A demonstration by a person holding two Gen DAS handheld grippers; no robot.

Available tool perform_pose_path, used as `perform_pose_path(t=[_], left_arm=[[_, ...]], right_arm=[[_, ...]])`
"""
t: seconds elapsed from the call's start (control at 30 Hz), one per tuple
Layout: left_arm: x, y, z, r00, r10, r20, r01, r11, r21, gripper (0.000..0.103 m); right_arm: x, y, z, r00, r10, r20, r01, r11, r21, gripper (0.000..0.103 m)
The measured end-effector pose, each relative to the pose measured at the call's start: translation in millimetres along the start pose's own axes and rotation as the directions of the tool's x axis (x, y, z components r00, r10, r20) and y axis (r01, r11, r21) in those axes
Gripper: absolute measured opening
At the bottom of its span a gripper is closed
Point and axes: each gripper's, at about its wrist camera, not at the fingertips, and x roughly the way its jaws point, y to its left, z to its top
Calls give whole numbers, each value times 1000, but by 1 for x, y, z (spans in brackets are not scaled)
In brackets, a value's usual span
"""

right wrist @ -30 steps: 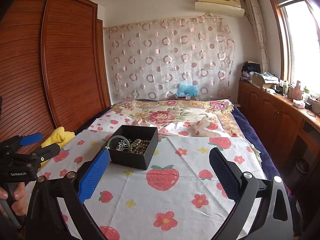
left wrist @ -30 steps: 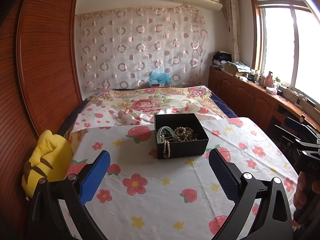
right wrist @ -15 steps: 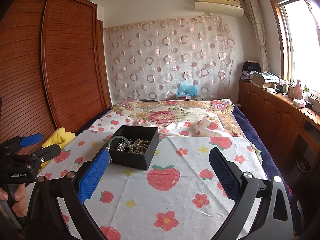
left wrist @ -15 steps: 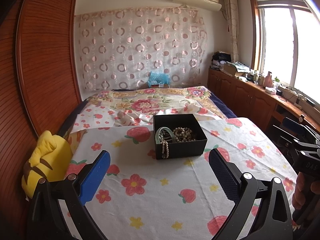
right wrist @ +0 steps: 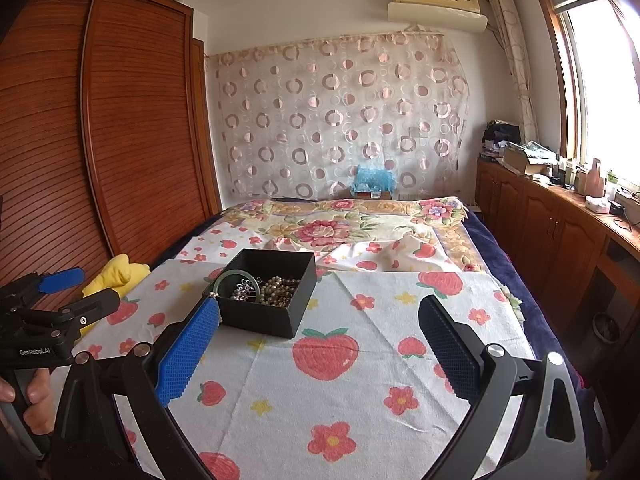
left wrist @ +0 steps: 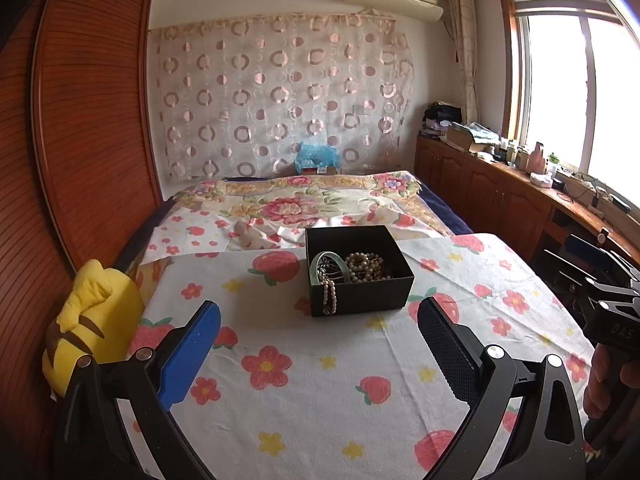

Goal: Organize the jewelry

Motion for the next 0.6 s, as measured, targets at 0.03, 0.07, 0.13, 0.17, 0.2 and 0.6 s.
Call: perform_pose_path(t=[0.03, 0.07, 0.13, 0.17, 0.2, 0.6], left_arm=[[0, 0, 0, 1000, 0, 0, 0, 1000, 0, 95], [0, 0, 0, 1000, -2, -1, 2, 1000, -1, 95], [0, 0, 0, 1000, -1, 0, 1, 1000, 0, 95], [-1, -1, 0, 1000, -1, 0, 1, 1000, 0, 95], [-1, 0, 0, 1000, -2, 1, 2, 1000, -1, 95], [-1, -4, 1, 1000, -1, 9, 1, 1000, -1, 95]], right_arm=[[0, -1, 0, 1000, 0, 0, 0, 1000, 1, 101], [0, -1, 0, 1000, 0, 0, 0, 1000, 1, 101], [0, -1, 0, 1000, 0, 0, 0, 1000, 0, 101], [0, -1, 0, 1000, 0, -1, 0, 1000, 0, 101], [0, -1, 0, 1000, 0, -1, 0, 1000, 0, 101], [0, -1, 0, 1000, 1, 1, -1, 1000, 2, 101]])
